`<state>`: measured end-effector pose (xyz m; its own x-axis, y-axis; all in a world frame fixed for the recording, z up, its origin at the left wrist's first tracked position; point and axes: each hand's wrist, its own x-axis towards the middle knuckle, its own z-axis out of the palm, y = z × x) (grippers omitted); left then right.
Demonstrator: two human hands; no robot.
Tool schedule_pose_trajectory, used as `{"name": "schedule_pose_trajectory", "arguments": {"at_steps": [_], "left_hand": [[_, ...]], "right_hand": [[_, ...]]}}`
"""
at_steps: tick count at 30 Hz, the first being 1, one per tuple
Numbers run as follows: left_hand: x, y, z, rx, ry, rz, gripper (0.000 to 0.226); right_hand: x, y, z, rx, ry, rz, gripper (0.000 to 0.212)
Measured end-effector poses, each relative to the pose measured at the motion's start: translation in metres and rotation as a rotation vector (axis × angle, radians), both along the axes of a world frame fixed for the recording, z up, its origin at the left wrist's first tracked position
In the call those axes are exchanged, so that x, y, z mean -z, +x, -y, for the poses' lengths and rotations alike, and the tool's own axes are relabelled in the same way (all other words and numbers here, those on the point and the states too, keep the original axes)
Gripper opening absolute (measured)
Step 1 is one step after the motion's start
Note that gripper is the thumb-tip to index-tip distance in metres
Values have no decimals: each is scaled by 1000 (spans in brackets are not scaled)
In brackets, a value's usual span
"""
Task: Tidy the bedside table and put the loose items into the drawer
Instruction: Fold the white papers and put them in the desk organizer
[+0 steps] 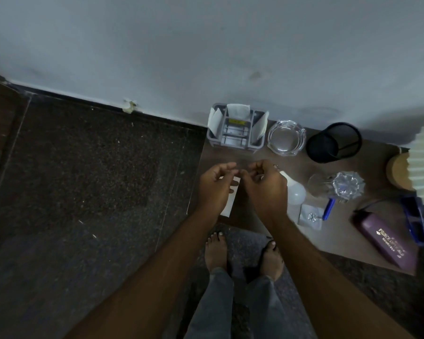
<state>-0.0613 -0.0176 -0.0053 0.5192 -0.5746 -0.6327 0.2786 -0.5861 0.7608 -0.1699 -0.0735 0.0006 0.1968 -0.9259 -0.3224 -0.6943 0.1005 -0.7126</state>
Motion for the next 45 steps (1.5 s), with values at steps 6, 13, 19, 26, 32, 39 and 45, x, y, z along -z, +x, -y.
{"name": "schedule_pose_trajectory", "arguments": {"at_steps": [6,13,19,26,32,39,45], "left_hand": [[24,2,-35,154,101,330,34],[40,15,-41,226,166,395,33],[49,25,-41,284,157,415,36],[52,47,-42,199,151,410,34],[55,66,-45,158,189,419,33],[65,84,-40,89,271,227,32],[71,91,-33,5,327,132,24]], "right_hand": [[25,-3,-29,-162,16,-151,24],[43,9,-41,-412,40,-321,52],[53,18,-40,-458,50,-387,54],[61,41,-40,-500,41,-357,54],[66,69,-42,-544,46,-335,54],[65,82,-40,-583,55,-305,55],[65,82,-38,-579,58,-264,54]]}}
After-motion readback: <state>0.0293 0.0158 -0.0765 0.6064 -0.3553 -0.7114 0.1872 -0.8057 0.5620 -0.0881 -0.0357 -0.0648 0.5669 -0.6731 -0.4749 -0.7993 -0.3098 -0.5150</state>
